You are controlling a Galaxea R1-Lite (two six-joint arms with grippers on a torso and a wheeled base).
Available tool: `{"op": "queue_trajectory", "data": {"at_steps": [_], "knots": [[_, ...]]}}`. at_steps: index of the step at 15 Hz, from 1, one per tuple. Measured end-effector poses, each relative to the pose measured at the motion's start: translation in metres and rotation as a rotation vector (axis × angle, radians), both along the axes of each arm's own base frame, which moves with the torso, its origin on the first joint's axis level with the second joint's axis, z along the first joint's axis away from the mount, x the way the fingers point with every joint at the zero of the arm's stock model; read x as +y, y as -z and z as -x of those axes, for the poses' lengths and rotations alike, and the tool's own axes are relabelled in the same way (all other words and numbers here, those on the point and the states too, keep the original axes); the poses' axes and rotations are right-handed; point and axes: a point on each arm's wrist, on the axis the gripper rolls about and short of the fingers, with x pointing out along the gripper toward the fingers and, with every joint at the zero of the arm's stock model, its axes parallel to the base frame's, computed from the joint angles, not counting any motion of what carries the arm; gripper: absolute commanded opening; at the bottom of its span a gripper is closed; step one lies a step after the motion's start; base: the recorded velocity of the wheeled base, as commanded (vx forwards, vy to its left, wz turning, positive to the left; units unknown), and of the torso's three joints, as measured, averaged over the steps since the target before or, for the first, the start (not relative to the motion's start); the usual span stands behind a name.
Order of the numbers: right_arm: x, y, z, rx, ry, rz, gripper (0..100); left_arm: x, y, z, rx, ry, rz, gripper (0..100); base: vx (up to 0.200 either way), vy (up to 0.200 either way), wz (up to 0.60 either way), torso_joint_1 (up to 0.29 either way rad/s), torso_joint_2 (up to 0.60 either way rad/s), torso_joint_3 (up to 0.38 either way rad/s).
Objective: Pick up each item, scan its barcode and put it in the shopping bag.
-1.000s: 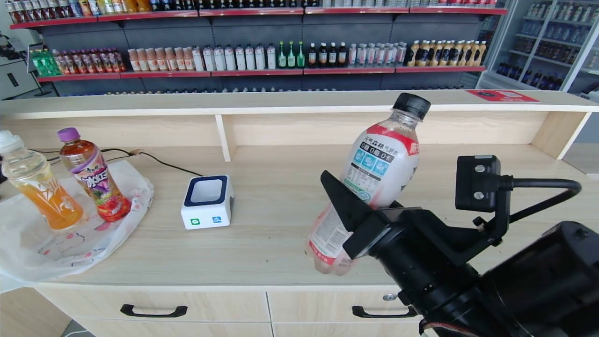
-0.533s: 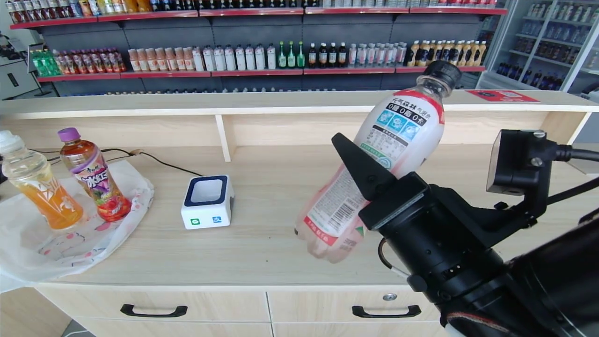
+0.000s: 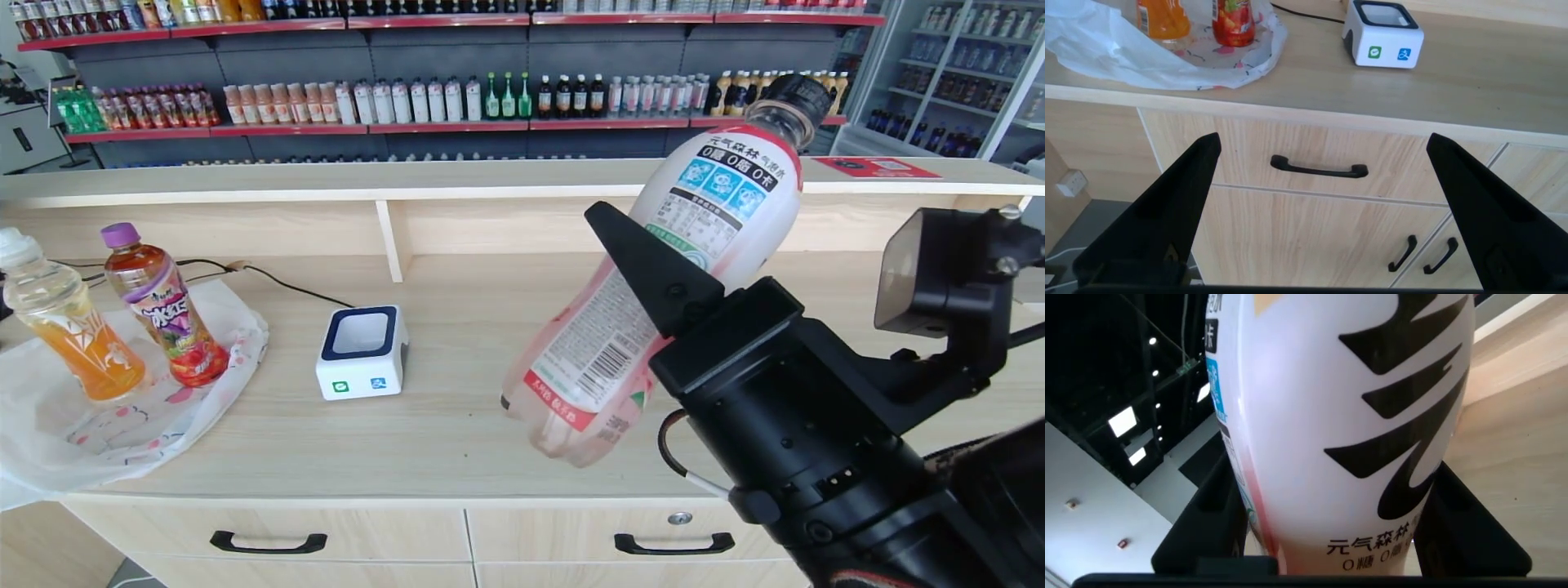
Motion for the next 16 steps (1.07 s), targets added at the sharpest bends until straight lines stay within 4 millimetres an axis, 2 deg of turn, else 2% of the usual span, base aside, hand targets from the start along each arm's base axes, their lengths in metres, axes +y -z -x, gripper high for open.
{"op": "queue_trajectory", "data": {"at_steps": [8,16], "knots": [[0.001,-0.006,0.012,-0.01,-0.042,-0.019,0,0.0,0.0,0.0,0.0,0.0,0.0,100,0.0,0.0,0.0,0.0,0.0,0.0],[0.001,-0.006,0.016,-0.01,-0.053,-0.02,0,0.0,0.0,0.0,0.0,0.0,0.0,100,0.0,0.0,0.0,0.0,0.0,0.0]]}}
